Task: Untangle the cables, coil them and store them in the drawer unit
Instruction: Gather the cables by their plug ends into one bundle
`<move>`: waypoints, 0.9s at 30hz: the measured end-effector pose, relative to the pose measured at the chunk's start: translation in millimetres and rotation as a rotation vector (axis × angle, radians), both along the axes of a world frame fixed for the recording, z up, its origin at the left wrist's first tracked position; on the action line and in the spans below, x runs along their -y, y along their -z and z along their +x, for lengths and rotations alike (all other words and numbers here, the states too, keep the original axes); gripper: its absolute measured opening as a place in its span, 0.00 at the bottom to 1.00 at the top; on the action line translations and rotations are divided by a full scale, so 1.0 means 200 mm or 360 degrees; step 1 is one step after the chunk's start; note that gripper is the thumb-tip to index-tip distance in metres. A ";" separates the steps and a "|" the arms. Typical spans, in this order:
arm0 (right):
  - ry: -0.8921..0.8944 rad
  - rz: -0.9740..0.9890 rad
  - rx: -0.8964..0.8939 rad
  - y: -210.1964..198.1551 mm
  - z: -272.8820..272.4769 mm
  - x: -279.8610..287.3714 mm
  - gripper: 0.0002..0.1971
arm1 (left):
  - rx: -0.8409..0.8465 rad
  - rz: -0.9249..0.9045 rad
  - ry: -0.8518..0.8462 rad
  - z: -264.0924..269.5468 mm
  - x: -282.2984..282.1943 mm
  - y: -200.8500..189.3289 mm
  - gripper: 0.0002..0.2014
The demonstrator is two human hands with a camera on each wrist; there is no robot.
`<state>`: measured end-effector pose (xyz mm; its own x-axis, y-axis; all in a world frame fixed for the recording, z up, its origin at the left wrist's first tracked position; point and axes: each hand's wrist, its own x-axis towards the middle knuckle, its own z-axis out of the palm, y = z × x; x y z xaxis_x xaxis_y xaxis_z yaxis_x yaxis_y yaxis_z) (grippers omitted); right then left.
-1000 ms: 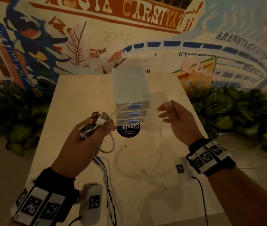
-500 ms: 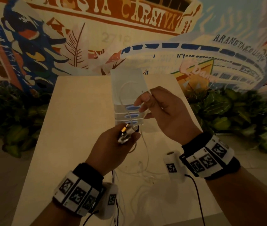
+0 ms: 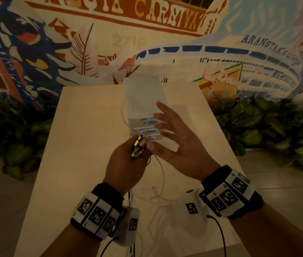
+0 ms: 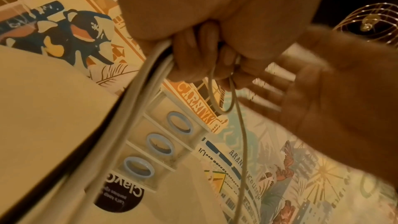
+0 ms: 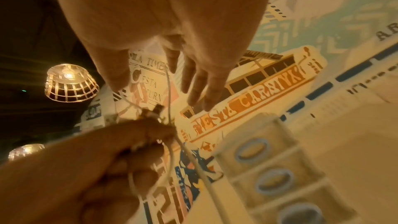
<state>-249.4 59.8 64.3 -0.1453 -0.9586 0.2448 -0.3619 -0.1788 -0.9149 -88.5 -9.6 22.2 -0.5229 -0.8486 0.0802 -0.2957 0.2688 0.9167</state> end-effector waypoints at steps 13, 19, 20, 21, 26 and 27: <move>-0.0091 0.0743 -0.0517 0.54 -0.18 -0.12 0.13 | -0.0367 0.0306 -0.0416 0.10 0.10 -0.10 0.17; 0.0281 0.0200 -0.0322 0.37 -0.23 -0.06 0.18 | -0.0429 0.0328 -0.0457 0.15 0.12 -0.10 0.18; 0.0322 0.0130 -0.0339 0.35 -0.25 -0.05 0.17 | -0.0444 0.0324 -0.0457 0.15 0.13 -0.10 0.17; 0.0369 0.0078 -0.0342 0.34 -0.27 -0.05 0.15 | -0.0461 0.0317 -0.0457 0.16 0.13 -0.09 0.15; 0.0594 -0.0088 -0.0311 0.28 -0.31 -0.01 0.10 | -0.0528 0.0305 -0.0449 0.17 0.14 -0.09 0.12; 0.0636 -0.0108 -0.0325 0.27 -0.31 -0.01 0.12 | -0.0528 0.0306 -0.0459 0.17 0.14 -0.09 0.13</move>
<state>-312.2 60.9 10.2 -0.4428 -0.8180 0.3671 -0.5866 -0.0454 -0.8086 -53.6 -37.3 40.6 -0.2366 -0.9711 0.0303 -0.0167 0.0352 0.9992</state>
